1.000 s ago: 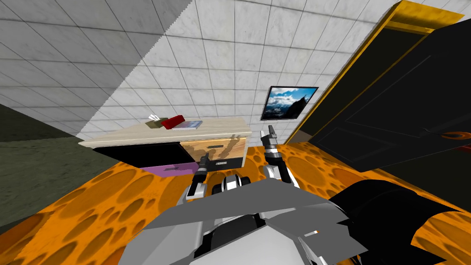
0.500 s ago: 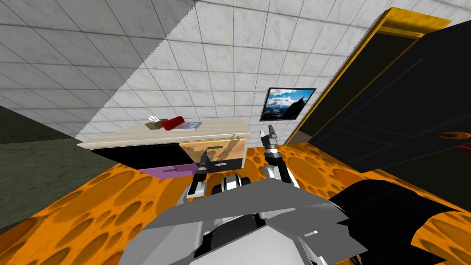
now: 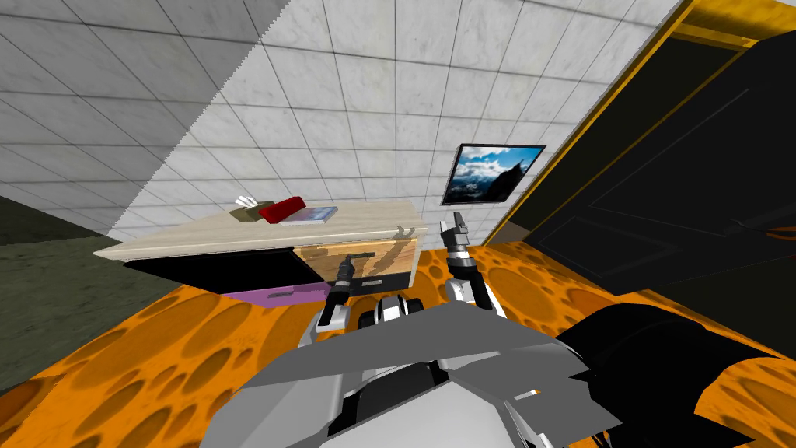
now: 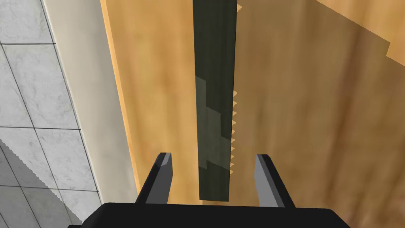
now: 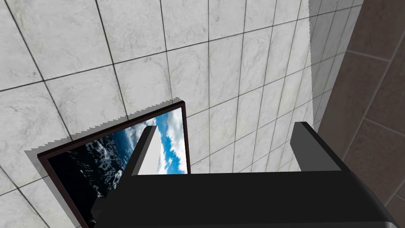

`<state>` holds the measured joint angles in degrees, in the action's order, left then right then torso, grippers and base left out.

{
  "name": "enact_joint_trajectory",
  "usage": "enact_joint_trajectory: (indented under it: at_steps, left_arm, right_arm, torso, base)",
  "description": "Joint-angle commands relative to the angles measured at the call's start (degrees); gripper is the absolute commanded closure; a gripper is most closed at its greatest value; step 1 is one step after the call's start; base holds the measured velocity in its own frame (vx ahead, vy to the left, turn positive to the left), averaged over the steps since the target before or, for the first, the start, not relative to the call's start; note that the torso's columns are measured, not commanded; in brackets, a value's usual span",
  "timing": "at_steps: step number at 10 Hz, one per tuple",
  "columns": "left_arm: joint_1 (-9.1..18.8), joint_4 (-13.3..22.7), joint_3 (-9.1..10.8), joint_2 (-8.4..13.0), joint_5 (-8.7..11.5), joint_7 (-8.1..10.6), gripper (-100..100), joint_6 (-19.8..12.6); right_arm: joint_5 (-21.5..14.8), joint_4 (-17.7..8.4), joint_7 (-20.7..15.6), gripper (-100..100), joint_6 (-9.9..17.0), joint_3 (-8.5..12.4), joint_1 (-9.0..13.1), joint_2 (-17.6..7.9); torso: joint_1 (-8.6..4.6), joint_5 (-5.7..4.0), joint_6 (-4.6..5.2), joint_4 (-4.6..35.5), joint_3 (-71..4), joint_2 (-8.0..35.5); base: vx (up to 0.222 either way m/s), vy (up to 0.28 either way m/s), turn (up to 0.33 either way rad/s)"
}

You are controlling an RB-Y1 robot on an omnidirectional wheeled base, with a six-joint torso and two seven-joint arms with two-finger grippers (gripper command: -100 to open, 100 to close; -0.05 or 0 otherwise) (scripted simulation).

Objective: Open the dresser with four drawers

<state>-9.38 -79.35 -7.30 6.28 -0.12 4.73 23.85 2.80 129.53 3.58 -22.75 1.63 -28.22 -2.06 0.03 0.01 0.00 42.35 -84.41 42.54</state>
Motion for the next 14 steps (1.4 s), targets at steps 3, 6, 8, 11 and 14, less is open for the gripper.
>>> enact_joint_trajectory:
  at_steps: [3, 6, 8, 11, 14]
  left_arm:
    - [-1.4, -2.5, -0.78, 0.7, -0.1, 0.44, 100, -1.0]
    - [-0.7, -1.0, -0.37, 0.2, 0.1, 0.37, -100, -0.8]
    - [-0.1, 0.1, -0.08, -0.1, 0.3, 0.36, -100, -0.7]
    - [0.3, -0.6, 0.02, 0.2, 0.3, 0.49, -100, -1.4]
    - [-0.3, -1.7, -0.3, 0.5, 0.3, 0.72, 100, -2.0]
  right_arm:
    - [0.0, 0.0, 0.0, 0, 0.0, 0.0, 0.0, 0.0]
    - [0.0, 0.0, 0.0, 0, 0.0, 0.0, 0.0, 0.0]
    - [0.0, 0.0, 0.0, 0, 0.0, 0.0, 0.0, 0.0]
    - [0.0, 0.0, 0.0, 0, 0.0, 0.0, 0.0, 0.0]
    - [0.0, 0.0, 0.0, 0, 0.0, 0.0, 0.0, 0.0]
  torso:
    - [0.05, 0.01, 0.01, 0.0, 0.0, 0.0]
    - [-0.12, -0.03, 0.0, -0.3, -0.6, -1.1]
    - [-0.01, 0.0, -0.01, -0.2, -0.4, -0.7]
    - [-0.05, -0.02, 0.01, 0.0, 0.0, 0.0]
    - [-0.04, -0.01, -0.02, 0.0, 0.1, 0.2]
  base:
    - [-0.203, 0.024, 0.021]
    - [0.045, -0.006, -0.016]
    - [0.181, 0.004, -0.019]
    - [0.094, 0.003, -0.006]
    - [-0.073, 0.001, 0.017]
